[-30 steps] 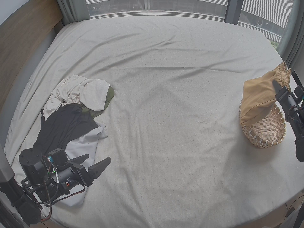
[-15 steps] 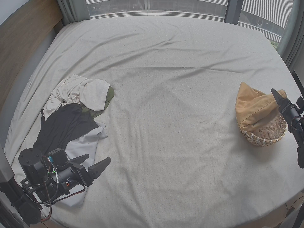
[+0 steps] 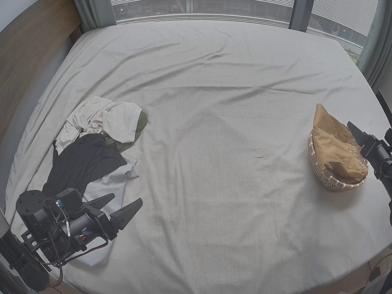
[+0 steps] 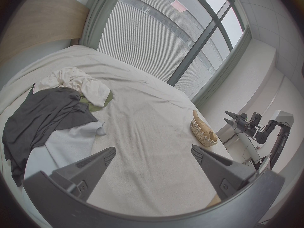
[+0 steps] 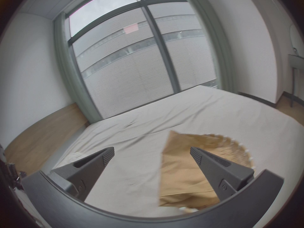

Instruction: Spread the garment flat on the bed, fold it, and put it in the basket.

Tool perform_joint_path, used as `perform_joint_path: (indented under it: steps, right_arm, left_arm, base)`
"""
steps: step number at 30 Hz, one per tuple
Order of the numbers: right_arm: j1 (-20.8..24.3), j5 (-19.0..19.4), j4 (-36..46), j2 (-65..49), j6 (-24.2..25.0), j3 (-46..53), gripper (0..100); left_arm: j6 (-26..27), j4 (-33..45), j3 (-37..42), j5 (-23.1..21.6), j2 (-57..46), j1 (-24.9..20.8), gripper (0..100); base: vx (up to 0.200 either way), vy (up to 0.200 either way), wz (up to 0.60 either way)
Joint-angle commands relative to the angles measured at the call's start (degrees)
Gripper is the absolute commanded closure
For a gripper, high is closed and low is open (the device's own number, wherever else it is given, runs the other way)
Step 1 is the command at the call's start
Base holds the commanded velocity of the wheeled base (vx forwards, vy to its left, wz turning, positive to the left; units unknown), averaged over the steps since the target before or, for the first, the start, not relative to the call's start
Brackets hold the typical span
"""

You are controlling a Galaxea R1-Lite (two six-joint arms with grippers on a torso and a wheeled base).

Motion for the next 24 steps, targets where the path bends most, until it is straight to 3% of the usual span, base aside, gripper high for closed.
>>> perform_joint_path:
  steps: [1,8,13,17,19,20,24]
  right_arm:
    - [18.69,0.6,1.09,-2.23,-2.48,3.05,0]
    - [24.4,0.86,0.38,-10.23,-6.08,13.77,0]
    - [24.67,0.69,3.46,-21.83,-6.17,18.43,0]
    - [24.23,0.69,15.5,-34.22,-6.26,18.43,0]
    - [24.14,0.69,17.96,-36.07,-6.35,18.43,0]
    - [23.7,0.69,25.78,-43.54,-6.35,18.34,0]
    - [20.18,0.95,35.8,-55.84,-6.35,17.82,0]
  left_arm:
    - [0.45,0.09,0.99,0.12,-10.76,2.21,0]
    - [3.35,3.78,0.99,-0.58,-20.16,7.57,0]
    - [6.16,20.04,0.99,-1.64,-32.2,7.83,0]
    - [8.27,35.34,0.99,-3.92,-43.72,7.83,0]
    - [8.36,37.62,0.99,-4.1,-45.74,7.83,0]
    - [8.19,45.71,0.9,-4.45,-53.91,7.83,0]
    - [7.92,57.31,0.46,-4.45,-65.86,7.83,0]
  base:
    - [0.0,0.0,0.0]
    - [0.0,0.0,0.0]
    - [0.0,0.0,0.0]
    - [0.0,0.0,0.0]
    - [0.0,0.0,0.0]
    - [0.0,0.0,0.0]
    - [0.0,0.0,0.0]
